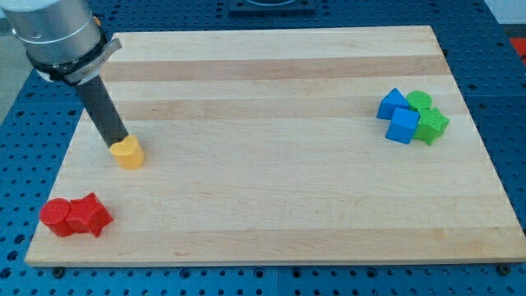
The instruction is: Move the yellow heart closer to red circle
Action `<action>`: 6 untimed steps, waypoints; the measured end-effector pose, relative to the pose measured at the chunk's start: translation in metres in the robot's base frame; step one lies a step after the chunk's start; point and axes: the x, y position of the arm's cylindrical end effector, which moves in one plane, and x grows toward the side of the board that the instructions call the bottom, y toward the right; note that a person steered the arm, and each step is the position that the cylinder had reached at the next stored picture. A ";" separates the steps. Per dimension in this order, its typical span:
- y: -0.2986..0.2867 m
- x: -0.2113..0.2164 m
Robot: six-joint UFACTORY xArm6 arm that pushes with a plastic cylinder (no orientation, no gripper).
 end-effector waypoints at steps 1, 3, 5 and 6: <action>0.007 -0.028; 0.057 -0.038; 0.045 0.002; 0.018 0.029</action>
